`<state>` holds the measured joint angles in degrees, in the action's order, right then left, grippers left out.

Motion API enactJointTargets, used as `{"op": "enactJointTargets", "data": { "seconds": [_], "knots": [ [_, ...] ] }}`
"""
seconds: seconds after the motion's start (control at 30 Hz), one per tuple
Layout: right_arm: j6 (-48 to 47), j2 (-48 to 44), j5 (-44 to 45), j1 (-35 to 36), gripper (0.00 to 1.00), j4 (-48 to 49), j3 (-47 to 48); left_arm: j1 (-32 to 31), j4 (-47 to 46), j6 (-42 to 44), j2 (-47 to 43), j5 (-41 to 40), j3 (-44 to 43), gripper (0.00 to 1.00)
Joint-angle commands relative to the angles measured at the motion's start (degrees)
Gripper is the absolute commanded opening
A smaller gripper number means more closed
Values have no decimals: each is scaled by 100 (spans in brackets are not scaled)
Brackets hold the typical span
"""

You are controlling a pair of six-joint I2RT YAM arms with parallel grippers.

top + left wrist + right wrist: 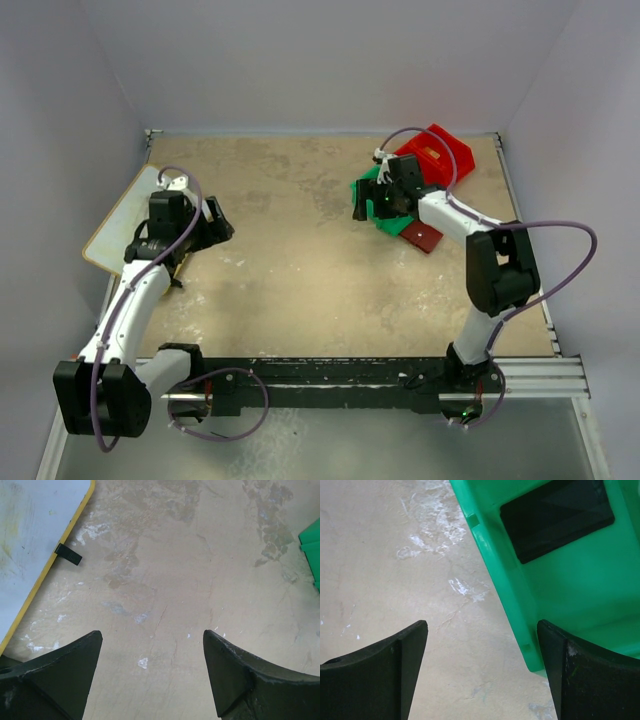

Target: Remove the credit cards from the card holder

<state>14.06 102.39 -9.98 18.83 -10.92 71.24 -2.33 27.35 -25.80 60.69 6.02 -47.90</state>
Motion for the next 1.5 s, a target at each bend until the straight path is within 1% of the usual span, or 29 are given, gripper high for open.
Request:
{"op": "enactJointTargets", "data": {
  "seconds": [0.0,0.17,0.23,0.3,0.6,0.87,1.07,1.47],
  "knots": [
    [144,14,-383,266,92,138,149,4,8,340,-83,126,-55,80],
    [316,192,-227,642,91,65,300,3,-112,412,-139,205,41,80],
    [431,255,-230,790,91,116,332,4,-234,419,-229,132,209,80],
    [549,323,-253,934,91,178,373,4,-236,436,-271,69,186,80],
    [1128,671,-328,1534,90,459,732,4,-167,402,-444,-530,161,80],
    [1553,1131,-436,2004,90,672,1345,4,-147,375,-439,-717,153,81],
    [2092,1477,-537,2331,90,968,1750,4,-124,374,-393,-867,135,81],
    [2280,2135,-940,2772,90,1098,2669,3,-69,357,-374,-1203,95,81]
  ]
}}
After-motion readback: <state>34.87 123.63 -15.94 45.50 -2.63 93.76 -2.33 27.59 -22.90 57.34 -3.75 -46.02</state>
